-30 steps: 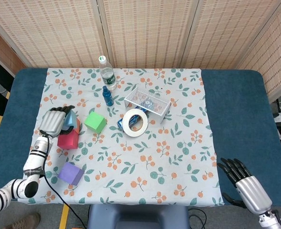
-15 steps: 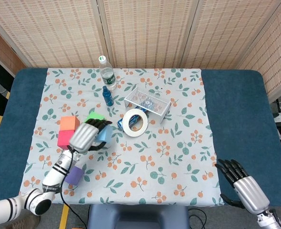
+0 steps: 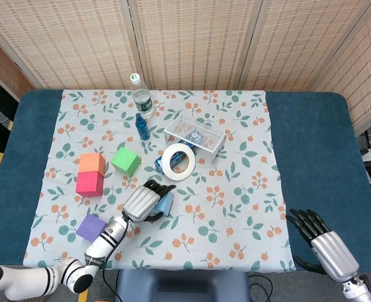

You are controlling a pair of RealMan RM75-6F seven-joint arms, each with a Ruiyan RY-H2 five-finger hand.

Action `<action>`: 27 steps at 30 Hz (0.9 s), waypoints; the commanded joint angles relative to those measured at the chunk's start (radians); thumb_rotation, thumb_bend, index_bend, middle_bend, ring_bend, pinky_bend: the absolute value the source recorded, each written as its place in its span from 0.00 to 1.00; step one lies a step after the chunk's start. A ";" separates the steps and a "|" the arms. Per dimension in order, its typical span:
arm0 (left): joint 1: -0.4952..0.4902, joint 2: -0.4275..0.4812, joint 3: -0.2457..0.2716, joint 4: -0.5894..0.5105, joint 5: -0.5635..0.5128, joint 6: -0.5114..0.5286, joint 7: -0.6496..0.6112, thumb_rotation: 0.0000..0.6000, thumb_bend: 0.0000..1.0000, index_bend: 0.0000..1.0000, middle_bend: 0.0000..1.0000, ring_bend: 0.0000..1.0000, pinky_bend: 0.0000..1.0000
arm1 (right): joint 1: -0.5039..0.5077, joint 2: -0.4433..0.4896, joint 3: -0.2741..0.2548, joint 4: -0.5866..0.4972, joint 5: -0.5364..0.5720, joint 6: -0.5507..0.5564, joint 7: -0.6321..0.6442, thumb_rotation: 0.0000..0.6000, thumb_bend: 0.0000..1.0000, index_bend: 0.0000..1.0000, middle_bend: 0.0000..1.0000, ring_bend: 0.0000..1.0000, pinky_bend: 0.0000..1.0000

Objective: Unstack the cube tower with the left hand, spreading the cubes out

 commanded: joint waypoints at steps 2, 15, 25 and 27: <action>0.002 0.013 0.003 -0.013 0.001 -0.007 -0.004 1.00 0.35 0.00 0.00 0.00 0.09 | 0.000 -0.001 -0.001 -0.001 -0.002 0.000 -0.004 1.00 0.17 0.00 0.00 0.00 0.00; 0.055 0.179 0.009 -0.170 -0.005 0.070 0.082 1.00 0.34 0.00 0.13 0.11 0.09 | -0.002 0.002 -0.005 -0.002 -0.010 0.008 0.002 1.00 0.17 0.00 0.00 0.00 0.00; 0.129 0.286 0.046 -0.120 -0.105 0.037 0.017 1.00 0.44 0.09 0.28 0.24 0.12 | -0.003 -0.002 -0.011 -0.003 -0.018 0.006 -0.007 1.00 0.17 0.00 0.00 0.00 0.00; 0.135 0.279 0.053 -0.092 -0.109 0.029 0.009 1.00 0.44 0.09 0.28 0.25 0.11 | -0.004 -0.003 -0.011 -0.004 -0.018 0.007 -0.010 1.00 0.17 0.00 0.00 0.00 0.00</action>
